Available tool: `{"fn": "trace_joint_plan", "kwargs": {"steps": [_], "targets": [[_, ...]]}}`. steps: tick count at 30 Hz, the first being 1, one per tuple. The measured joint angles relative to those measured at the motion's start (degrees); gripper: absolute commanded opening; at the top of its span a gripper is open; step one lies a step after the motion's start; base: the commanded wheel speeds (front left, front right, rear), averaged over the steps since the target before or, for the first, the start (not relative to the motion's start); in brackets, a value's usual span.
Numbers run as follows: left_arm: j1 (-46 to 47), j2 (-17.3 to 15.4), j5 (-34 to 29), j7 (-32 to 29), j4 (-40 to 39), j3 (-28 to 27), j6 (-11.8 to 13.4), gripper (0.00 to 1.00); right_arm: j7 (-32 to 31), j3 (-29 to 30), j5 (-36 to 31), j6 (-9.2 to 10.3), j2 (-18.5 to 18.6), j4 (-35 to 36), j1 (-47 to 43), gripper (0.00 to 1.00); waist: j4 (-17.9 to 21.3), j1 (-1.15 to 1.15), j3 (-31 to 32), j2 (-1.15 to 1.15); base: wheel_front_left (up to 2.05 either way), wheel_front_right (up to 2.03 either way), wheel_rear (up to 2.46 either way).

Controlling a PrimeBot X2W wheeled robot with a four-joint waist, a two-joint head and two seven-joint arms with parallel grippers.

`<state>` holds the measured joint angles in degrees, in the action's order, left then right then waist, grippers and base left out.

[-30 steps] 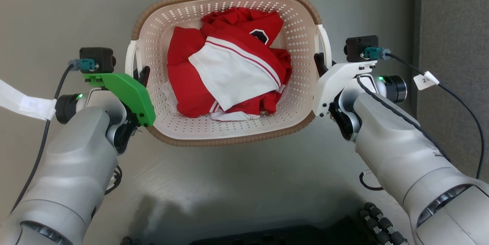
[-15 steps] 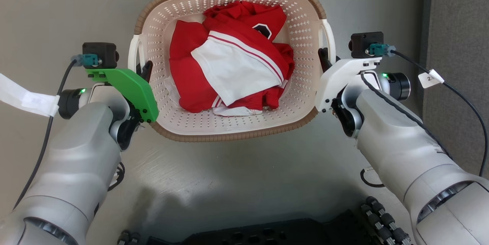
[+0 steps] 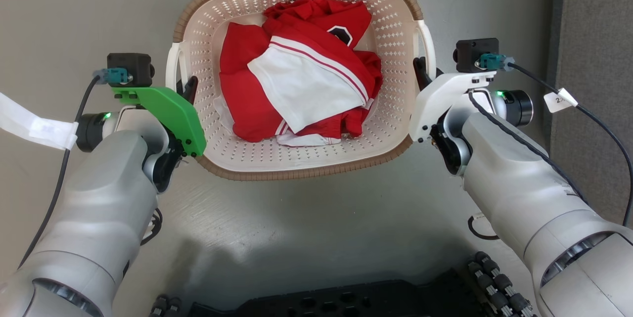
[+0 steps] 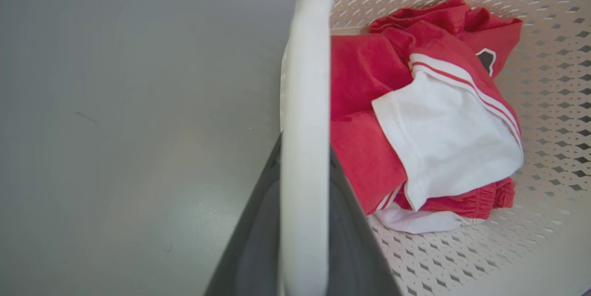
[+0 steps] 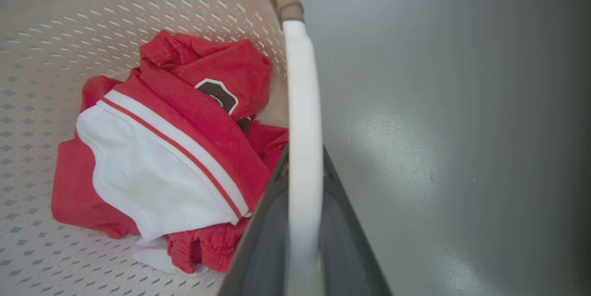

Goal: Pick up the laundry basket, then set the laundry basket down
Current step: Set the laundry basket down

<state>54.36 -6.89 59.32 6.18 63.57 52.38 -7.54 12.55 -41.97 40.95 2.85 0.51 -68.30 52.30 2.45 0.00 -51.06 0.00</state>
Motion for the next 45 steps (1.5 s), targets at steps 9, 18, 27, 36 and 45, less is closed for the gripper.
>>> {"fn": "trace_joint_plan", "kwargs": {"steps": [9, 18, 27, 36, 45], "targets": [[0.3, 0.2, 0.5, -0.2, -0.1, 1.0, 0.0, 0.0, 0.1, -0.7, 0.0, -1.01, 0.5, 0.0, 0.0, 0.0, -0.3, 0.0, -0.1, 0.0, 0.0, 0.0, 0.0], [0.3, -0.5, 1.5, -1.3, -0.8, 1.2, 0.0, 1.0, -0.1, -1.6, 0.3, -2.81, 2.4, 0.0, 0.0, 0.85, -0.6, 0.0, 0.0, 0.0, 0.0, 0.0, 0.0], [0.7, -1.1, 1.8, -0.7, -0.9, 1.4, 0.0, 1.0, -0.3, -1.7, 1.1, -3.79, 3.1, 0.1, 0.0, 1.0, -0.7, 0.0, 0.3, 0.0, 0.0, 0.0, 0.0], [0.8, -1.1, 2.0, 1.6, -0.9, 1.7, 0.0, 1.0, 0.3, -1.4, 1.6, -3.79, 3.1, 0.1, -0.1, 1.0, -0.8, 0.0, 1.4, 0.0, 0.0, 0.0, 0.0], [0.7, -1.2, 1.9, 6.1, -0.9, 2.2, 0.0, 1.0, 1.1, -1.3, 1.6, -3.7, 3.1, 1.0, -0.5, 1.0, -0.7, 0.0, 4.1, 0.0, 0.0, 0.0, 0.0]]}}
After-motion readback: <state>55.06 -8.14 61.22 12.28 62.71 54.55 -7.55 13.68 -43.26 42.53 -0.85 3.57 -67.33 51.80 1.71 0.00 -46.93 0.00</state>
